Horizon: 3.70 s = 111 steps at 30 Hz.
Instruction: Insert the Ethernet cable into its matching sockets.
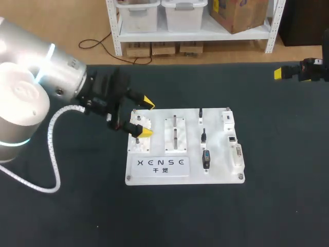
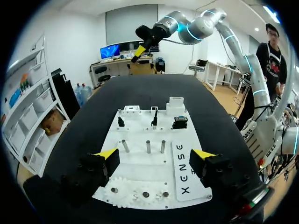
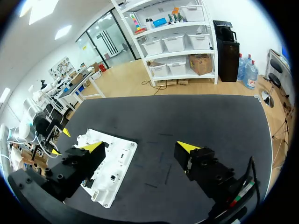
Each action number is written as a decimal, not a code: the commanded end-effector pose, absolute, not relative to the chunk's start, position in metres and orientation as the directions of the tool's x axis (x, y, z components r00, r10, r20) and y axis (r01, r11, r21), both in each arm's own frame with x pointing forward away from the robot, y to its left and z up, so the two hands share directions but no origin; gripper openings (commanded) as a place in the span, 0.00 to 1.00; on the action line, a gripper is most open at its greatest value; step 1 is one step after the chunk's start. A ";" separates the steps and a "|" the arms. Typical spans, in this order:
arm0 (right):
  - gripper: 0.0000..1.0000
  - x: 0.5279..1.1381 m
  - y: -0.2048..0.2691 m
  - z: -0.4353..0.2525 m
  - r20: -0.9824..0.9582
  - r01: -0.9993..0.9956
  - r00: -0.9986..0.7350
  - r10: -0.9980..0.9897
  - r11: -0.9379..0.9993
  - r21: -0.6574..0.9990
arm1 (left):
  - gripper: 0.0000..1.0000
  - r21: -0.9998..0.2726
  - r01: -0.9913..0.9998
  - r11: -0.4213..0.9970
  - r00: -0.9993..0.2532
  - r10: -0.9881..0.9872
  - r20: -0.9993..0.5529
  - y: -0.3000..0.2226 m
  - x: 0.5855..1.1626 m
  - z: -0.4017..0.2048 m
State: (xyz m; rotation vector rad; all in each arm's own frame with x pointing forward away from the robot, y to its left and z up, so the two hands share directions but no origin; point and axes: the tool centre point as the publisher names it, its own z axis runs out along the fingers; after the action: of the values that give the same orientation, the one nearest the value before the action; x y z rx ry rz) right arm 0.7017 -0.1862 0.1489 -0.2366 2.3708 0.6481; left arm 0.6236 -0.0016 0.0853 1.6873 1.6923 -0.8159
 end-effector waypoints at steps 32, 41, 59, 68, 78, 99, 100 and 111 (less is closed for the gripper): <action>1.00 0.699 -0.154 0.156 -0.602 -0.348 -0.792 -0.102 0.886 0.307 | 1.00 -0.040 0.998 0.055 -0.065 0.604 -0.794 -0.012 0.616 0.066; 1.00 0.667 -0.072 0.150 -0.492 -0.270 -0.860 -0.137 0.940 0.209 | 1.00 -0.040 0.998 0.055 -0.065 0.604 -0.794 -0.012 0.616 0.066; 1.00 0.638 0.008 0.096 -0.222 -0.193 -0.958 -0.180 0.980 0.037 | 1.00 -0.040 0.998 0.055 -0.065 0.604 -0.794 -0.012 0.616 0.066; 1.00 0.630 0.018 0.069 -0.129 -0.165 -0.978 -0.164 0.986 -0.002 | 1.00 -0.040 0.998 0.055 -0.065 0.604 -0.794 -0.012 0.616 0.066; 1.00 0.619 0.016 0.048 -0.089 -0.134 -0.987 -0.135 0.991 -0.013 | 1.00 -0.040 0.998 0.055 -0.065 0.604 -0.794 -0.012 0.616 0.066; 0.49 0.617 0.016 0.023 -0.075 -0.091 -0.993 -0.091 0.996 0.001 | 1.00 -0.040 0.998 0.055 -0.065 0.604 -0.794 -0.012 0.616 0.066; 0.49 0.617 0.016 0.022 -0.075 -0.091 -0.993 -0.091 0.996 0.001 | 1.00 -0.040 0.998 0.055 -0.065 0.604 -0.794 -0.012 0.616 0.066; 0.35 0.620 0.018 0.019 -0.073 -0.103 -0.992 -0.102 0.995 -0.001 | 1.00 -0.040 0.998 0.055 -0.065 0.604 -0.794 -0.012 0.616 0.066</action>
State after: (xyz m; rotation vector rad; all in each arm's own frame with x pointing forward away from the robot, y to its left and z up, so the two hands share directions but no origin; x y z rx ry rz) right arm 0.6193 0.0170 0.0199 -0.1582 3.0651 0.0073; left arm 0.6154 -0.0121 0.0676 1.6104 1.7372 -0.8385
